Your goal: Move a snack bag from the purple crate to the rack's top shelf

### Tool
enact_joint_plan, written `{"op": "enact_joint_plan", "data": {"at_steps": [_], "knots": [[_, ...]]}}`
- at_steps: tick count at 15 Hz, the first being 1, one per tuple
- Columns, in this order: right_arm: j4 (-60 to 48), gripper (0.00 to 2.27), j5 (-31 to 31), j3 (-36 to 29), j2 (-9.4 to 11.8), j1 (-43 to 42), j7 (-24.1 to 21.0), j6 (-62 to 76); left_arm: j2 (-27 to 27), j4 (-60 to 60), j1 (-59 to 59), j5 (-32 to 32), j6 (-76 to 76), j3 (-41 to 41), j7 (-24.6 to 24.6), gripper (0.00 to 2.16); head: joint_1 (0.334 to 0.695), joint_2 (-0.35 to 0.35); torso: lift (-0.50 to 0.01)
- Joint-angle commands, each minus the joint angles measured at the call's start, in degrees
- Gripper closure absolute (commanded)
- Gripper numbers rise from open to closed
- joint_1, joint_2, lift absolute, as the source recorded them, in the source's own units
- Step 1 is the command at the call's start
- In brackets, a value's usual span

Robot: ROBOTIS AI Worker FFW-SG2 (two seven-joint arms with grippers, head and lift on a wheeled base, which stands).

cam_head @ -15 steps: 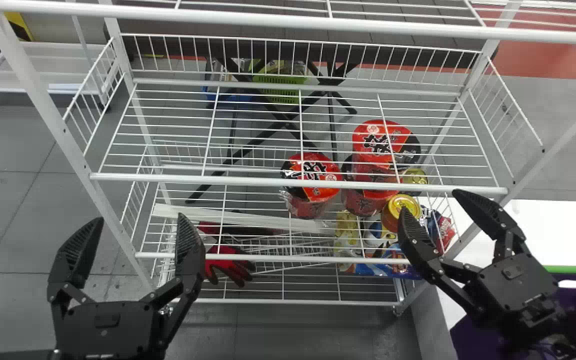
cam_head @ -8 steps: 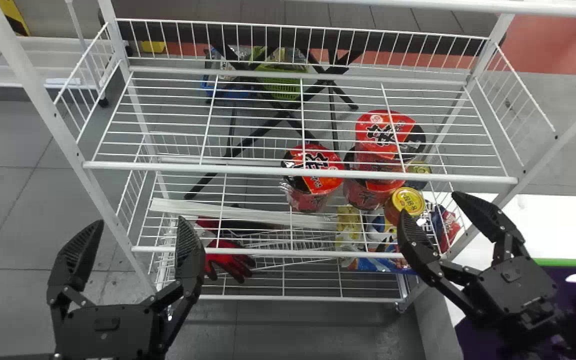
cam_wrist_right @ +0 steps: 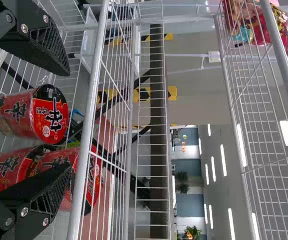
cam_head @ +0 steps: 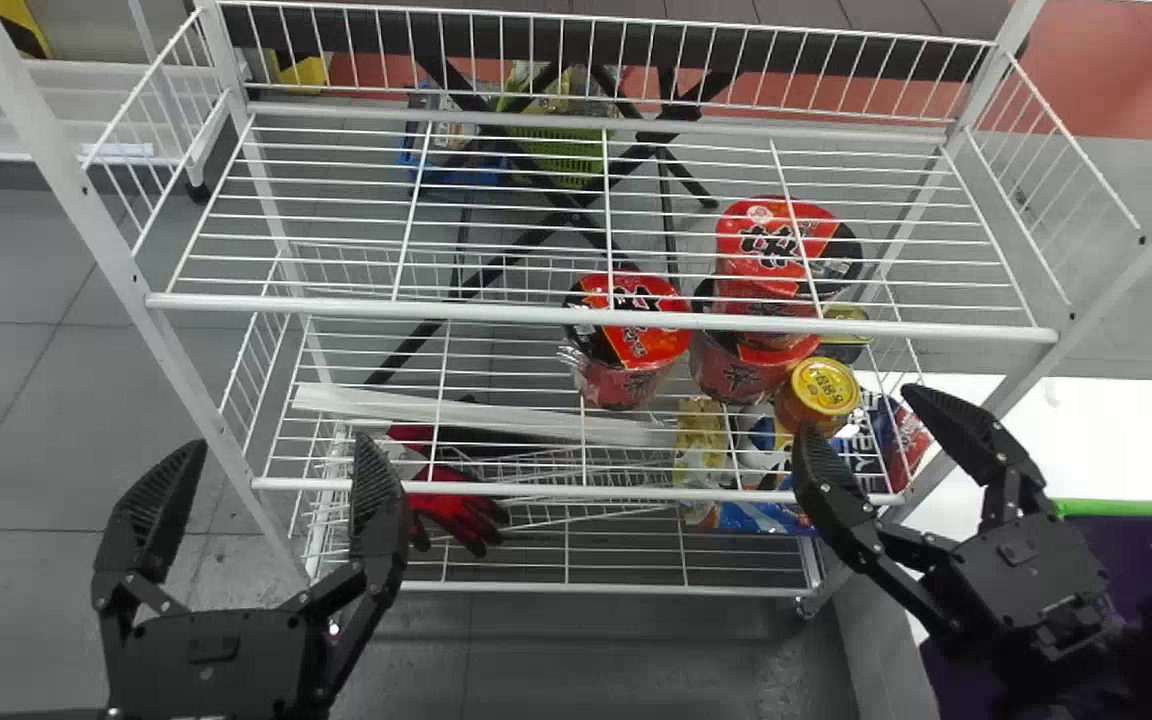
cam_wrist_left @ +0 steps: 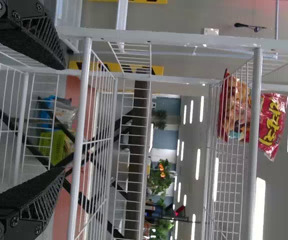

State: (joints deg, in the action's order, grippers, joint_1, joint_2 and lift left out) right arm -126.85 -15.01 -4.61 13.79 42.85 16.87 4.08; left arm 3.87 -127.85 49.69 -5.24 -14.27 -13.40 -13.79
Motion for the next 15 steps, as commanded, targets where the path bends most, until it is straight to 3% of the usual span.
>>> {"op": "enact_joint_plan", "data": {"at_steps": [1, 10, 15], "knots": [[-0.1, 0.19, 0.2, 0.1, -0.2, 0.0, 0.0, 0.0, 0.0, 0.1, -0.1, 0.1, 0.0, 0.0, 0.1, 0.09, 0.695, -0.072, -0.451], [-2.5, 0.18, -0.4, -1.5, 0.0, 0.9, 0.0, -2.5, 0.0, -0.1, 0.4, -0.1, 0.0, -0.2, -0.3, 0.09, 0.695, -0.076, -0.461], [-12.1, 0.19, -2.0, -10.9, -0.8, 2.7, -0.1, -23.9, 0.0, 0.1, 0.4, -0.6, -0.4, -0.7, -0.3, 0.09, 0.695, -0.117, -0.461]]}}
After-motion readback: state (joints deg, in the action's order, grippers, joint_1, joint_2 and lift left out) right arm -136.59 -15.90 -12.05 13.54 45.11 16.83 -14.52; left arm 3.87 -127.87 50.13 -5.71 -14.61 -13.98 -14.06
